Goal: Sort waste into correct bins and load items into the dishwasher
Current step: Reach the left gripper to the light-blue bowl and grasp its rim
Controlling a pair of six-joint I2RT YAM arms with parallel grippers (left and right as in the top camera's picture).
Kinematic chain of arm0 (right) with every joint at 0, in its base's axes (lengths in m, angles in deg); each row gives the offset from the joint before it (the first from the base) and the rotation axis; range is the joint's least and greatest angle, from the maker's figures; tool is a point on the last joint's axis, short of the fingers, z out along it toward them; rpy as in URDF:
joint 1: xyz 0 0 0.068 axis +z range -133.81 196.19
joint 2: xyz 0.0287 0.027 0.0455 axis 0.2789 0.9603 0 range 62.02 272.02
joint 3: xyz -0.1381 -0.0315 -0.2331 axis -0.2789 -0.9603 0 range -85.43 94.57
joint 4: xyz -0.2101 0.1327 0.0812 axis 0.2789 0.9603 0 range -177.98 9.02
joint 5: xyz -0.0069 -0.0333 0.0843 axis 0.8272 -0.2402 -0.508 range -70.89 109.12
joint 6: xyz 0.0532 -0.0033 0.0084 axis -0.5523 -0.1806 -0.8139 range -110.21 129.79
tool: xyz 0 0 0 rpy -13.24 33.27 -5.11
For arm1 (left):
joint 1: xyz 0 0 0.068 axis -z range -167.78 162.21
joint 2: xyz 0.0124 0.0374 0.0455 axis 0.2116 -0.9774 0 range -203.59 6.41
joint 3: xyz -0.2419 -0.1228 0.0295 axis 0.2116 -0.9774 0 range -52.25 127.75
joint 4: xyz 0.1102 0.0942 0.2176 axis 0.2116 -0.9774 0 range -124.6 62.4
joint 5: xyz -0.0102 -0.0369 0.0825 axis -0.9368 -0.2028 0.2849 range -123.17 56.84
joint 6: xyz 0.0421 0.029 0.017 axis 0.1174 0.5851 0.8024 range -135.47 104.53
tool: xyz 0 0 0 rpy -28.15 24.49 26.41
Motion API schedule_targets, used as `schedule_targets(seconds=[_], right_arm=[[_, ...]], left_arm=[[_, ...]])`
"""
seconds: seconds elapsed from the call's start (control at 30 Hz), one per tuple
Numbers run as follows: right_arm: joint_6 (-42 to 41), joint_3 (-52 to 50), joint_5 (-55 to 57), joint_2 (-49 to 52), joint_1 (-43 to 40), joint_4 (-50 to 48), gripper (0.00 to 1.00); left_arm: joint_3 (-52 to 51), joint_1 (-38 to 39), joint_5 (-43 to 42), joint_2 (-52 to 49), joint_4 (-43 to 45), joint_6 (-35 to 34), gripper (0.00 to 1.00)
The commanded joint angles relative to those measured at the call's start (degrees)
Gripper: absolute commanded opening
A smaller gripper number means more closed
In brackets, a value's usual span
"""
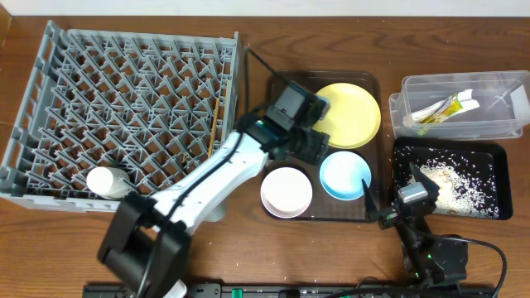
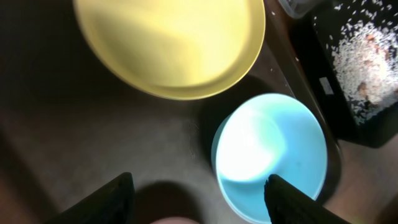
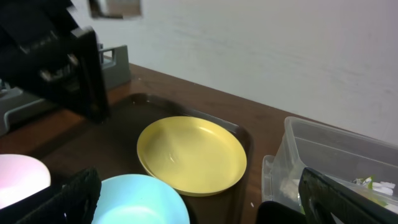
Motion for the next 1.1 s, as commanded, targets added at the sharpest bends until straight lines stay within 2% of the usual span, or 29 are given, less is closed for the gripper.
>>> schedule_targets(seconds=[0.0,0.17,0.43,0.53,0.57,0.6,0.63,0.87,1.07], right_arm=[[0.8,-0.2,-0.1,-0.3,0.1,0.1,0.99],[0.8,-0.2,-0.1,-0.3,0.1,0.1,0.99],[0.8,-0.2,-0.1,-0.3,0.1,0.1,0.99],[0.8,-0.2,-0.1,-0.3,0.1,0.1,0.99],[0.8,-0.2,-0.1,-0.3,0.1,0.1,0.99],[0.8,-0.2,-0.1,-0.3,0.1,0.1,0.99],[0.8,-0.2,-0.1,-0.3,0.1,0.1,0.99],[0.8,-0.2,-0.1,-0.3,0.1,0.1,0.99],[0.8,-0.2,-0.1,-0.3,0.1,0.1,0.99]], left_arm=[[0.4,1.4,0.8,-3.3,1.0,3.1,0.67],[0.4,3.5,0.9,-7.5,2.4,3.8,0.59],[0.4,6.2,0.8,-13.6,4.1,3.7,0.38],[0.4,6.8,0.9,-14.4,4.8,3.7,0.25],[0.4,6.9,0.9,-14.4,5.0,3.7,0.20],[0.4,6.9,0.9,-14.4,5.1,3.7,0.11],[0.5,6.7,0.9,-14.1,5.0,3.7,0.08],[1.8,4.6,6.0,-8.0,2.3,3.5,0.08],[3.0,-0.2,15.5,1.6,-2.8,1.1,0.08]])
